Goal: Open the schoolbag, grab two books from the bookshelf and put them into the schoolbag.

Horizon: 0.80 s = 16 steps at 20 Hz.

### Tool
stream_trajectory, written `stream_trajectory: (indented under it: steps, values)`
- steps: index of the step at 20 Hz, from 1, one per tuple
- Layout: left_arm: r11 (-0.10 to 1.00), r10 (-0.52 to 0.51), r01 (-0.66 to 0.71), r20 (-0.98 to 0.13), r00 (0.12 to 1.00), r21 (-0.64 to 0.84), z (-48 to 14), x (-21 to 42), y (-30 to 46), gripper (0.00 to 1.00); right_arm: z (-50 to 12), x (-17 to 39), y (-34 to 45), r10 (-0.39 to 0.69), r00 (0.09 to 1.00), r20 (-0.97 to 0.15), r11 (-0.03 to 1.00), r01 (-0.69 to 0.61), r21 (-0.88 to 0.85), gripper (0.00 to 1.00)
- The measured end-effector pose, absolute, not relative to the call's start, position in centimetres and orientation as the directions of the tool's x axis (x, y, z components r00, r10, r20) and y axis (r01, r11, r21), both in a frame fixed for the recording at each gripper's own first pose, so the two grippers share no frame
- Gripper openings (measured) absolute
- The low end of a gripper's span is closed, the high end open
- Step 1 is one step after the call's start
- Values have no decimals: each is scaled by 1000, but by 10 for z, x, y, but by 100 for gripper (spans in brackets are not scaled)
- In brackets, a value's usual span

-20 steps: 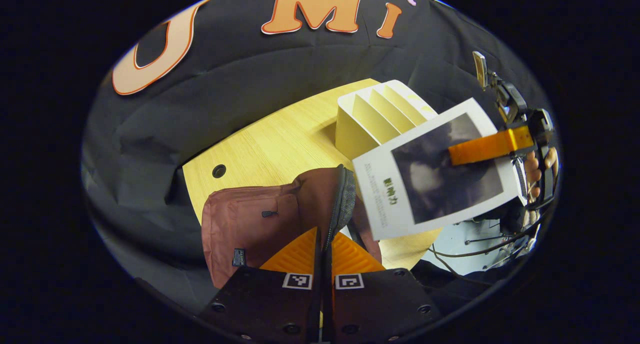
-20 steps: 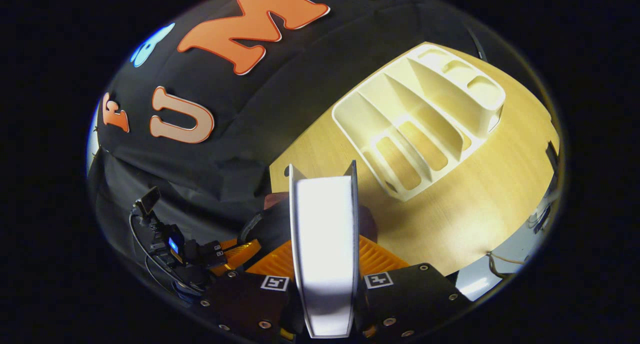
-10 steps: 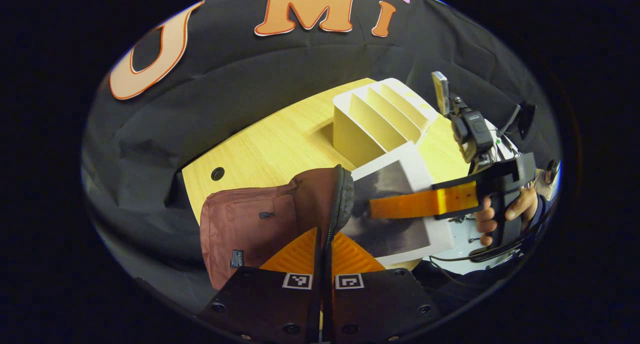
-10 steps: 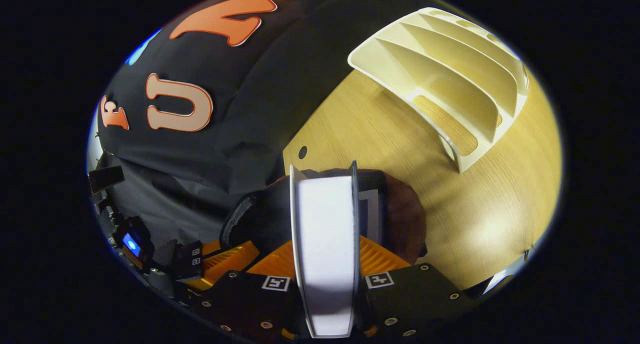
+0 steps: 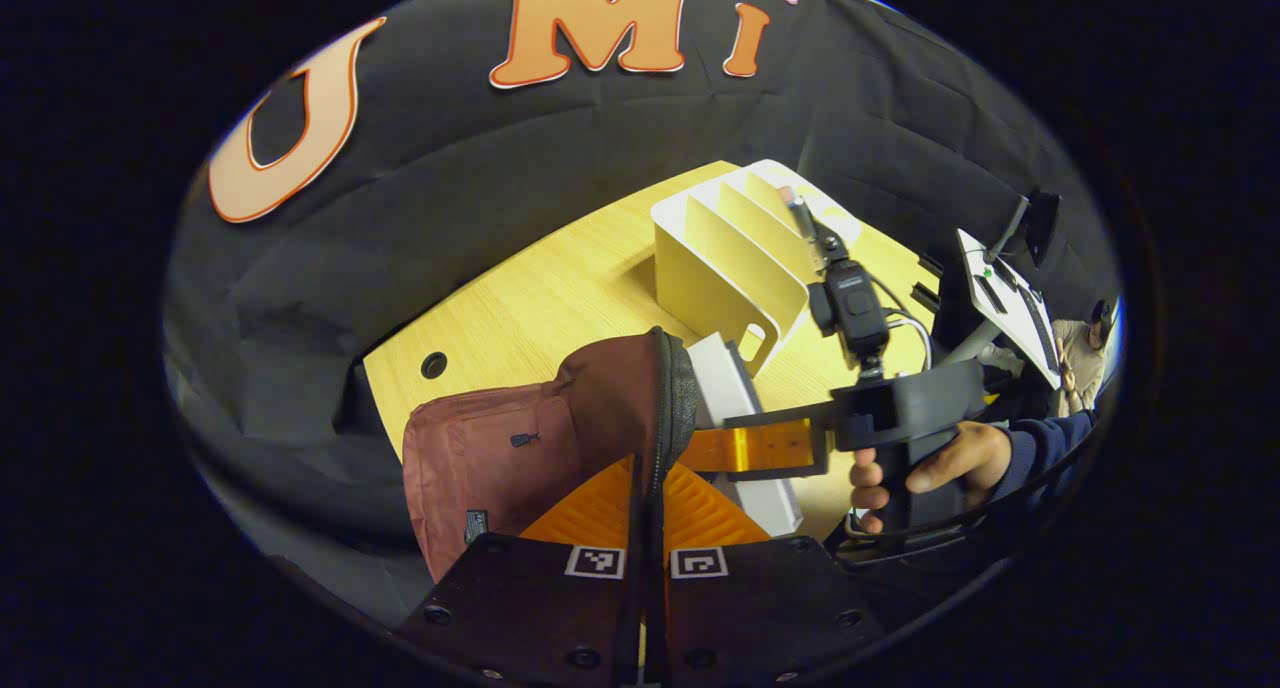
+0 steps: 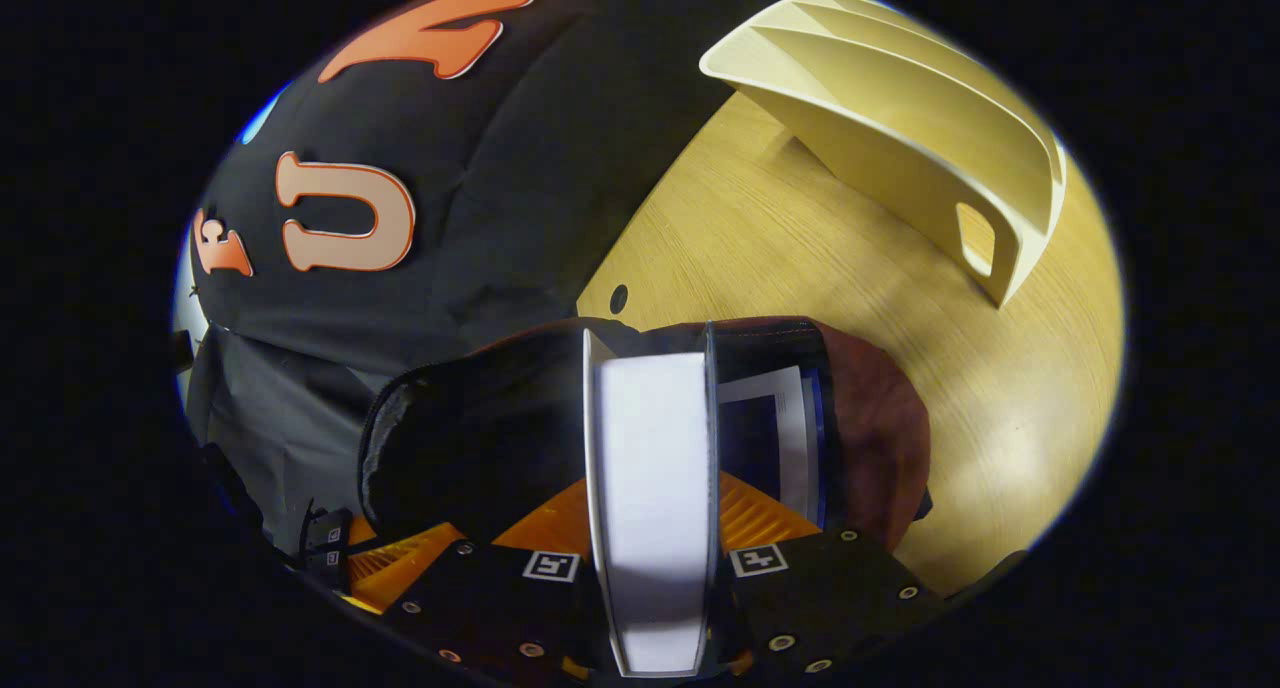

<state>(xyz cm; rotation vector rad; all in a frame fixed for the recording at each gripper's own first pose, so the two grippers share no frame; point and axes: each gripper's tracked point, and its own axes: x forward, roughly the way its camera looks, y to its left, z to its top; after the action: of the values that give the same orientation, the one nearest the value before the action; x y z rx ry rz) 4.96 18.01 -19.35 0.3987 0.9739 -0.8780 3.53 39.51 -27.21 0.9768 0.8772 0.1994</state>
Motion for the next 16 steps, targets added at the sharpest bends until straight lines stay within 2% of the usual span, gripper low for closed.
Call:
stream_trajectory:
  steps: [8, 14, 16]
  values:
    - [574, -487, 814, -838, 246, -95, -191, 42, 172, 3, -300, 41, 430, 523, 662, -536, 535, 234, 812, 41]
    - [585, -480, 807, -835, 270, -75, -190, 43, 178, 3, -312, 52, 445, 550, 660, -512, 512, 218, 831, 41]
    - [597, -481, 798, -830, 281, -76, -189, 44, 182, 3, -317, 49, 443, 537, 636, -554, 543, 242, 804, 44]
